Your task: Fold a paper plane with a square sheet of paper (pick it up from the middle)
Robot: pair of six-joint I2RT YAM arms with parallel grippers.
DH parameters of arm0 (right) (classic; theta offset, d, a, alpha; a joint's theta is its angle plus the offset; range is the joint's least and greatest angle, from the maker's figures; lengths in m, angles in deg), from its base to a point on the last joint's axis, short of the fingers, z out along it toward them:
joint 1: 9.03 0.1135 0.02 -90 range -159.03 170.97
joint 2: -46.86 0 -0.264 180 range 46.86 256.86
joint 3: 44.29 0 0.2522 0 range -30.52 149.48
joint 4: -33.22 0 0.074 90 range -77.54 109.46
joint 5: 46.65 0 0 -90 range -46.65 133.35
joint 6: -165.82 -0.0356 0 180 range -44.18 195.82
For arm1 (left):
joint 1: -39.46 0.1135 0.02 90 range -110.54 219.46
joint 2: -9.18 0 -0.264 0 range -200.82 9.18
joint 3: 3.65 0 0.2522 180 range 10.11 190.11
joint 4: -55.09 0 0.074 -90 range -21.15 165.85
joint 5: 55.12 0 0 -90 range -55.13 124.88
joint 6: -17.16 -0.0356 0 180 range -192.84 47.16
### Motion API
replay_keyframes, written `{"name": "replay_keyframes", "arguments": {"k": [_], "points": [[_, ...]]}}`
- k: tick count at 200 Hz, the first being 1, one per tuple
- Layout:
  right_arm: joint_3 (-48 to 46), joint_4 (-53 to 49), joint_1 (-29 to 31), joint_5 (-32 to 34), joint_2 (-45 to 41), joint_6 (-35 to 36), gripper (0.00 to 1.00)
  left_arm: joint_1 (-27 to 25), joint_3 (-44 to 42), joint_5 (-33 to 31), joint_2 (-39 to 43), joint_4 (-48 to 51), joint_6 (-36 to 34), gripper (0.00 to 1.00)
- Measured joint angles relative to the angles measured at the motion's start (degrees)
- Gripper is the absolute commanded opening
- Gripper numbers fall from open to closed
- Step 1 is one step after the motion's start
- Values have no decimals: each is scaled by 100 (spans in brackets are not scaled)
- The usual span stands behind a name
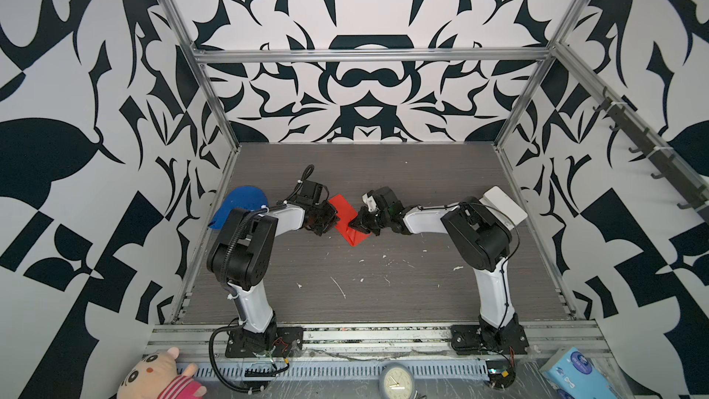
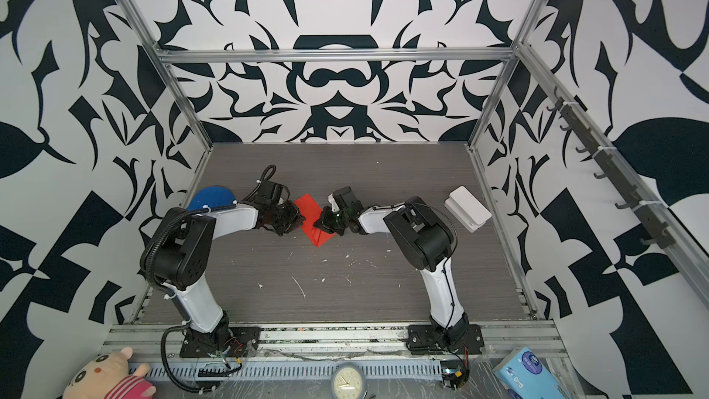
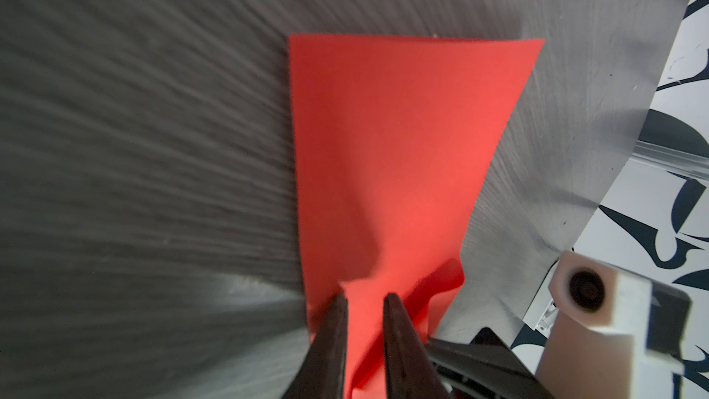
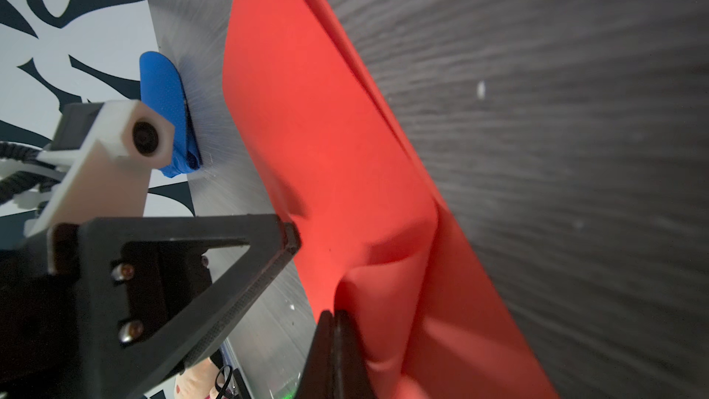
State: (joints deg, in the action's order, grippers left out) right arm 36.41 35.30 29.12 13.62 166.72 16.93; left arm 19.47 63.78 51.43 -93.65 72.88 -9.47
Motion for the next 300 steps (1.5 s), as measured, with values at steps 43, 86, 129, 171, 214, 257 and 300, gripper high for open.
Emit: {"name": "replay_keyframes", "arguments": {"k": [43,86,129,171,214,257,300], "points": [[133,42,11,-52,127,83,0,0,2,4,-4,7,-7,20],[138,131,20,-173,175,190,0,0,2,9,-7,9,-24,20],[138,186,20,-247,181,247,0,0,7,15,-11,9,-37,20],[170,247,20,-310,319,278,0,4,28,39,-42,0,-42,20],[201,341,20,-400,374,297,0,11,37,42,-52,0,-42,20],[201,518,20,-439,396,297,0,11,39,42,-55,-2,-42,20],[201,535,20,-435,398,315,0,11,39,44,-55,-2,-42,20]]}}
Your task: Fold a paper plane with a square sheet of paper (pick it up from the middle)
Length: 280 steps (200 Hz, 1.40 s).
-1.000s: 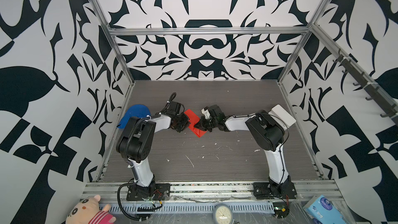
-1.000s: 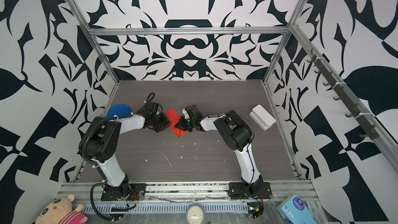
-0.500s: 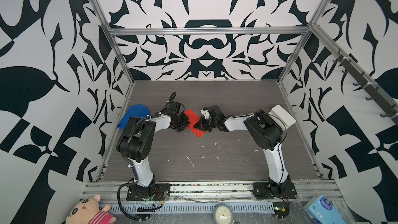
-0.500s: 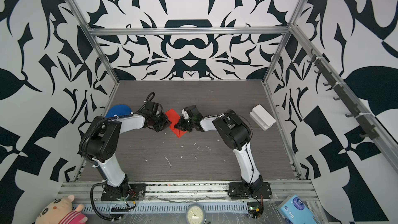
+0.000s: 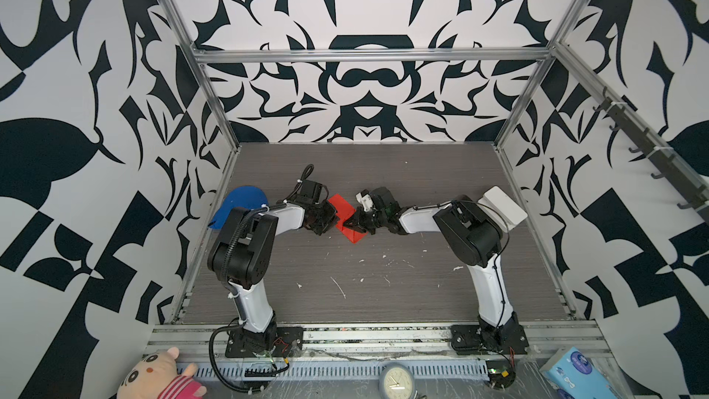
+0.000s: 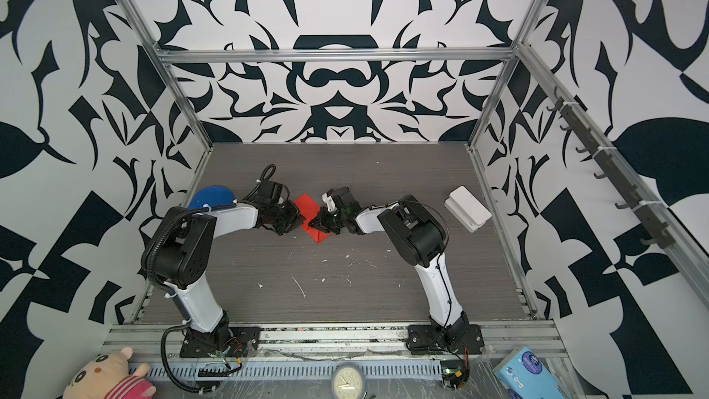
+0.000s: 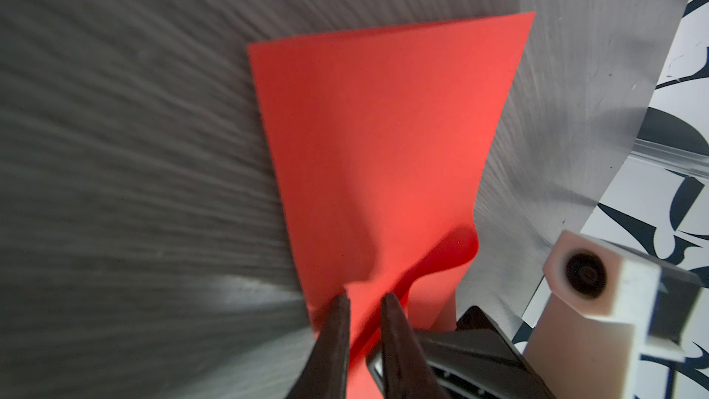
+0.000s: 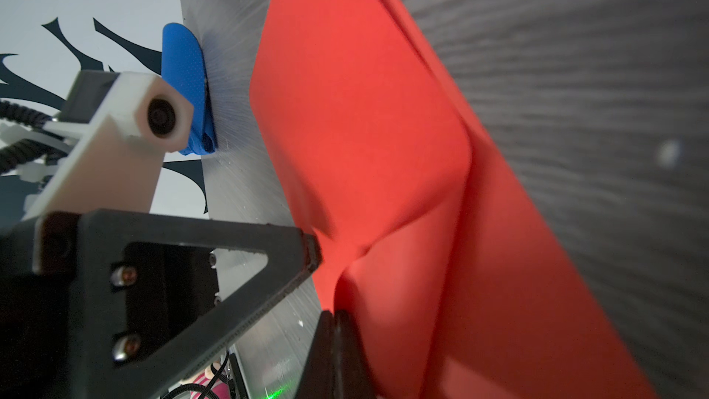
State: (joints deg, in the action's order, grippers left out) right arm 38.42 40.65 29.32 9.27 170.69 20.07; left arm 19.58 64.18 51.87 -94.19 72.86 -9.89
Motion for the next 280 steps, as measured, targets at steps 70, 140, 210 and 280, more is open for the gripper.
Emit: {"name": "replay_keyframes", "arguments": {"k": [70,140,210,280], "points": [[-2,-96,0,68,0,85,0,0,0,-2,0,0,0,20],[-4,-98,0,155,2,85,0,0,0,-2,0,-2,2,20],[-46,72,2,103,-15,157,28,33,4,0,15,2,-26,24],[-33,26,20,144,-46,269,14,433,-122,-24,876,240,-310,23]]}}
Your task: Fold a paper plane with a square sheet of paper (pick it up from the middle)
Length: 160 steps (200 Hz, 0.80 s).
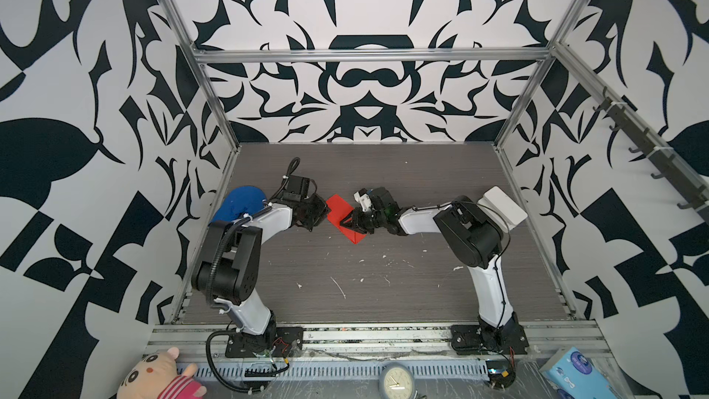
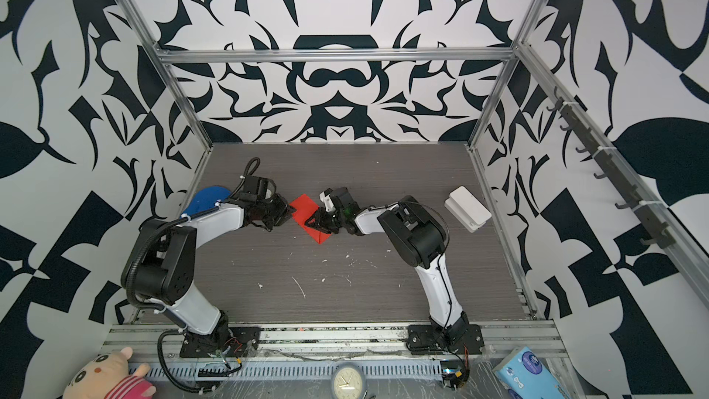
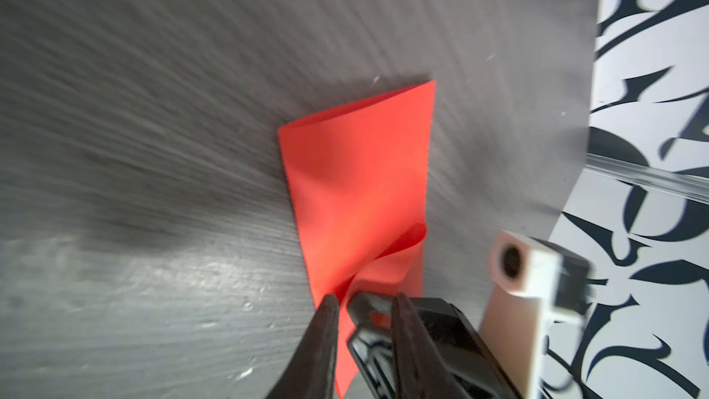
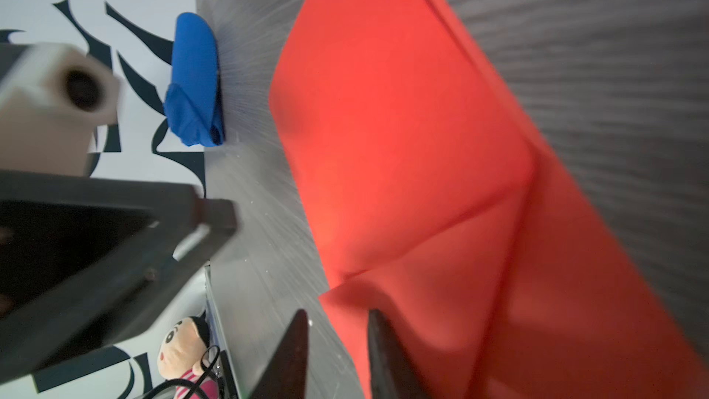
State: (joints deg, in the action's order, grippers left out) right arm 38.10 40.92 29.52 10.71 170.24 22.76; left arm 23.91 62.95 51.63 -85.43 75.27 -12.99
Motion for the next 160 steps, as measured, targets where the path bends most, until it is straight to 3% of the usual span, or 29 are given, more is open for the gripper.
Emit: {"name": "replay_keyframes", "arguments": {"k": [24,79,160], "points": [[9,-243,0,85,4,74,0,-105,-7,146,24,-42,-131,18],[131,-531,0,101,4,249,0,-492,-2,330,-485,-55,-293,2],[197,-669,0,118,4,328,0,-518,138,326,-824,66,-341,0]]}}
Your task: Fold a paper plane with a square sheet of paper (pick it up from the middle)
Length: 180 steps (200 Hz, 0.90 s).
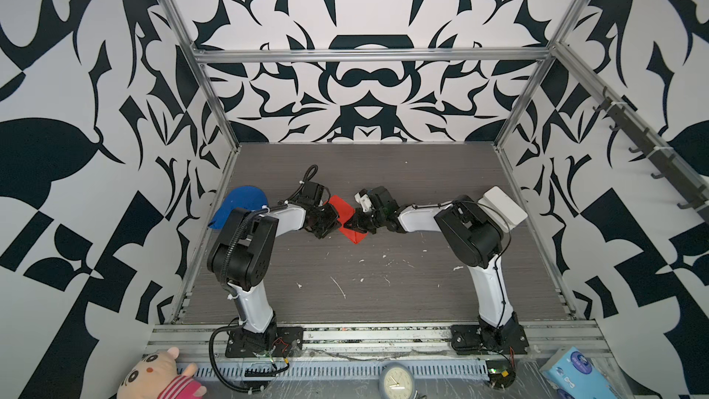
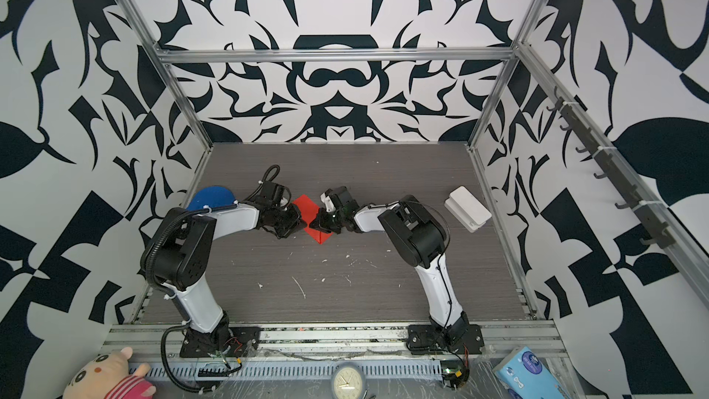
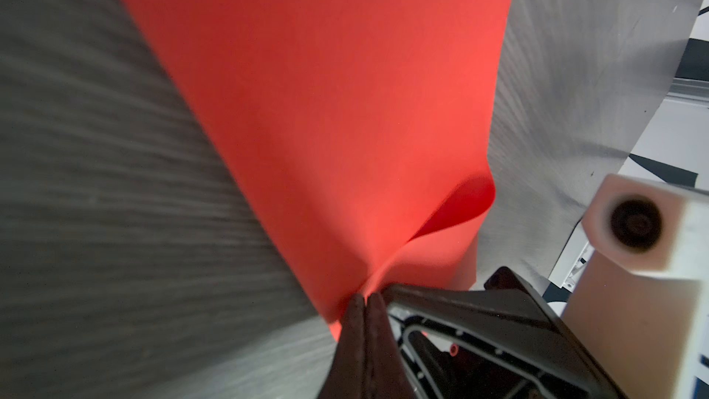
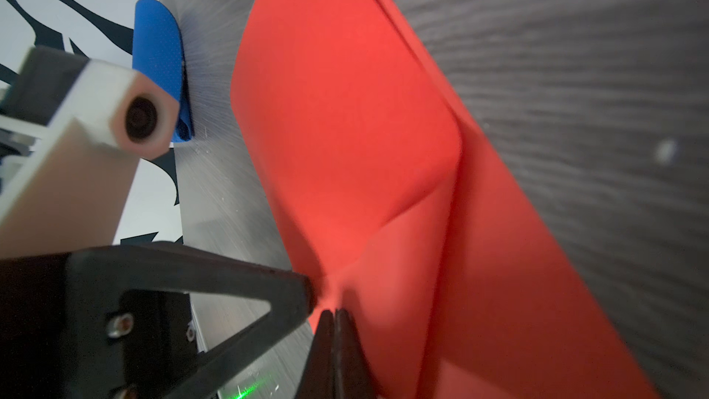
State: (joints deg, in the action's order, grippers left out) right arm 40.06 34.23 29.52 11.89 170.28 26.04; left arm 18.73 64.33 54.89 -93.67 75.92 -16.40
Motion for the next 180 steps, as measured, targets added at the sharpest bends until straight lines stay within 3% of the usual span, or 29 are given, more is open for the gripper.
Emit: {"name": "replay_keyframes", "arguments": {"k": [107,180], "points": [[-68,-98,-33,-330,-63,160,0,-46,42,-17,-142,-15,-258,0],[-984,-483,-79,-660,-750,459,0,-57,-24,-57,-125,-105,-293,0]]}}
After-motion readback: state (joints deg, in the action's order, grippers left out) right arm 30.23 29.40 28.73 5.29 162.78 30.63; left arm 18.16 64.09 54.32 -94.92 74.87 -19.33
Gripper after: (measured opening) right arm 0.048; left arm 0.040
